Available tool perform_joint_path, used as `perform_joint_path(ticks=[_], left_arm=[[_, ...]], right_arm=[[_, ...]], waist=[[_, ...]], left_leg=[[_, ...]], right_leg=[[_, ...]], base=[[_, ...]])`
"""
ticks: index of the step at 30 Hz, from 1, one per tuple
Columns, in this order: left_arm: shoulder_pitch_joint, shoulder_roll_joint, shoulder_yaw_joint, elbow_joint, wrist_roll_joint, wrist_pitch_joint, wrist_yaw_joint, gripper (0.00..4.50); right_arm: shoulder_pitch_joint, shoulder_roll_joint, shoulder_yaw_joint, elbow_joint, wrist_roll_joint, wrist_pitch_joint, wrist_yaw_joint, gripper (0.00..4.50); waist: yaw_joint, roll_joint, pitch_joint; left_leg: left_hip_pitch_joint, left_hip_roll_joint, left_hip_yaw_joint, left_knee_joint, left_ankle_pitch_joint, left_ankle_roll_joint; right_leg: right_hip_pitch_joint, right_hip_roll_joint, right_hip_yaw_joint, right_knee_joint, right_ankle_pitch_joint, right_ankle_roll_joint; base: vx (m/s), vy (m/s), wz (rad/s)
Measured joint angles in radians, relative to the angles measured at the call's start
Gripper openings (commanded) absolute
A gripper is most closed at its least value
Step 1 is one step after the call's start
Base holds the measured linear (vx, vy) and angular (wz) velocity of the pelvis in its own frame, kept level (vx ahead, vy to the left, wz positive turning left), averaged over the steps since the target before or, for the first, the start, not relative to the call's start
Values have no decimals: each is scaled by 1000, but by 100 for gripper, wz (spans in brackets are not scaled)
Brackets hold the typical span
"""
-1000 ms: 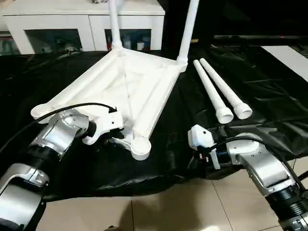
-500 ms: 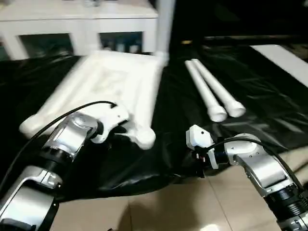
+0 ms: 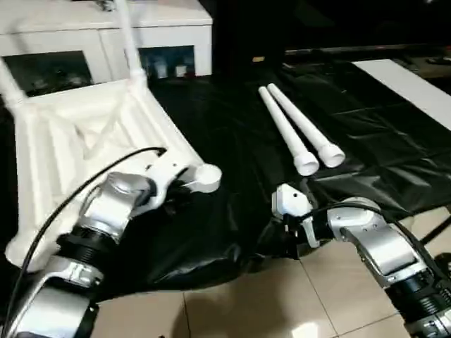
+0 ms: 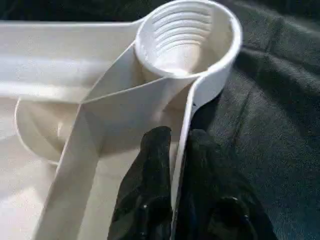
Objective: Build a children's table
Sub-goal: Rotate table base
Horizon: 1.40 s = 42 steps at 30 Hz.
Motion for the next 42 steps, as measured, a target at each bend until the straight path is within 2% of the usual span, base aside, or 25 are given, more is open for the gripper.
perform_joint_path(ticks=[1, 2, 7, 8, 12, 15, 19, 21, 23, 24, 26, 27, 28, 29, 30, 32, 33, 34, 35, 36, 37, 38, 39, 41, 42], left_arm=[[0, 0, -6, 5, 4, -19, 2, 48], [0, -1, -10, 9, 9, -36, 4, 93], [-5, -11, -4, 47, 8, -75, 39, 110], [-5, -11, -3, 47, 8, -97, 46, 137], [-6, -1, 29, 50, 1, -193, 63, 136], [1, 21, 130, 33, -66, -289, 71, 136], [80, 3, 316, -165, -198, -222, 126, 136], [141, -44, 413, -248, -232, -183, 242, 136], [212, -92, 471, -302, -248, -195, 337, 136], [262, -140, 505, -340, -255, -212, 407, 136], [321, -217, 529, -389, -256, -230, 507, 136], [363, -259, 534, -415, -239, -248, 566, 136], [400, -280, 530, -438, -210, -264, 606, 136], [428, -290, 522, -449, -185, -273, 631, 136], [453, -305, 517, -475, -156, -273, 668, 136], [470, -336, 510, -524, -125, -256, 723, 136], [476, -347, 502, -557, -115, -232, 741, 136], [480, -352, 500, -576, -122, -213, 740, 136], [477, -356, 482, -584, -125, -203, 737, 136], [482, -357, 457, -585, -125, -203, 731, 136], [484, -353, 434, -582, -120, -208, 723, 136], [480, -349, 409, -580, -112, -216, 713, 136], [472, -347, 387, -581, -108, -228, 704, 136], [484, -352, 383, -580, -102, -226, 703, 136], [484, -362, 385, -577, -92, -221, 711, 136]], right_arm=[[-3, 1, 0, 4, -3, -2, -6, 385], [-4, 1, 0, 5, -12, -4, -14, 385], [-3, 18, -3, 27, -24, -24, -63, 385], [-3, 24, -7, 29, -24, -26, -70, 385], [-2, 46, -30, 29, -19, -30, -107, 385], [1, 107, -94, 24, 14, -14, -192, 385], [2, 213, -207, 20, 46, 41, -403, 385], [17, 275, -249, 15, 38, 7, -531, 385], [39, 311, -264, 2, 7, -36, -630, 385], [53, 336, -281, -6, -6, -43, -686, 385], [81, 363, -304, -19, -21, -39, -749, 385], [92, 381, -304, -22, -34, -32, -786, 385], [99, 398, -300, -23, -42, -30, -815, 385], [107, 408, -293, -23, -52, -29, -835, 385], [116, 421, -292, -22, -59, -29, -861, 385], [114, 424, -295, -15, -64, -31, -893, 385], [110, 429, -294, -11, -64, -30, -897, 385], [103, 433, -292, -11, -64, -30, -896, 385], [101, 426, -292, -10, -65, -34, -898, 385], [102, 418, -293, 0, -72, -35, -901, 385], [106, 416, -296, 6, -74, -36, -903, 385], [116, 412, -300, 7, -77, -37, -909, 385], [119, 410, -306, 16, -79, -36, -917, 385], [120, 410, -305, 28, -79, -35, -919, 385], [121, 416, -306, 28, -72, -30, -918, 385]], waist=[[1, 0, 0], [2, 0, 0], [3, 2, 2], [3, 3, 2], [0, 5, 4], [-4, 5, 5], [-3, 5, 5], [-3, 5, 5], [-1, 4, 5], [0, 5, 4], [-12, 11, 4], [-24, 20, 8], [-29, 25, 12], [-31, 28, 14], [-32, 29, 15], [-27, 25, 14], [-15, 11, 12], [-11, -2, 9], [4, -17, 13], [30, -25, 16], [42, -27, 15], [45, -28, 14], [52, -31, 16], [56, -23, 18], [54, -19, 21]], left_leg=[[0, 0, 0, 0, -1, -1], [0, 0, 0, 0, -1, -1], [0, 0, 0, 0, -1, -1], [0, 0, 0, 0, -1, -1], [0, 1, 0, 0, -1, -2], [0, 1, 0, -1, -1, -2], [0, 1, 2, -1, -1, -2], [0, 1, 3, -1, -1, -2], [-1, 1, 3, -1, -2, -3], [-14, -3, -14, 0, -2, -3], [-36, -4, -52, 9, -1, -1], [-48, -3, -84, 16, 5, 3], [-55, -3, -106, 20, 8, 2], [-56, -4, -127, 20, 10, -2], [-56, -8, -158, 20, 15, -8], [-53, -22, -202, 14, 18, -14], [-41, -4, -182, -1, 18, -14], [-35, 6, -154, -11, 15, -15], [-35, 9, -117, 34, -16, 29], [-35, -4, -67, 142, -51, 82], [-16, -34, -53, 153, -61, 98], [10, -65, -44, 109, -79, 102], [30, -74, -43, 56, -98, 64], [45, -56, -32, 18, -83, 34], [60, -48, -18, 5, -83, 31]], right_leg=[[0, 0, 0, 0, 0, 0], [0, 0, 0, 0, 0, 0], [0, 0, -1, 0, 0, 0], [0, 0, -1, 0, 0, 0], [0, 0, -1, 1, 0, -1], [-1, 0, -1, 2, 1, -1], [-2, 0, 0, 1, 1, -1], [-2, 0, 0, 0, 0, 0], [-2, 0, 0, -1, -1, 1], [1, -5, -12, -3, -1, 2], [8, -6, -48, -13, -1, 1], [15, 0, -69, -14, -3, -7], [19, 5, -86, -5, -11, -24], [20, 14, -90, 13, -30, -65], [20, 29, -86, 47, -64, -132], [20, 41, -83, 86, -103, -186], [18, 50, -69, 102, -113, -189], [18, 53, -66, 107, -118, -174], [9, 49, -57, 103, -111, -114], [15, 43, -48, 103, -106, -66], [15, 48, -43, 96, -105, -66], [13, 63, -34, 85, -101, -65], [10, 81, -28, 67, -89, -64], [21, 90, -34, 34, -70, -67], [34, 93, -38, 22, -68, -73]], base=[[0, 0, 0], [0, 0, 0], [0, 0, 0], [0, 0, 0], [0, 0, 0], [0, 0, 0], [0, 0, 0], [0, 0, 0], [0, 0, 0], [0, 0, 0], [7, -29, 43], [27, -50, 52], [-10, -80, 46], [-10, -80, 46], [3, -136, 56], [-1, -199, 65], [15, -270, 55], [-64, -278, 36], [-64, -278, 36], [-62, -206, 8], [3, -199, 12], [3, -199, 12], [-42, -213, 37], [-41, -168, 25], [-17, -114, 12]])
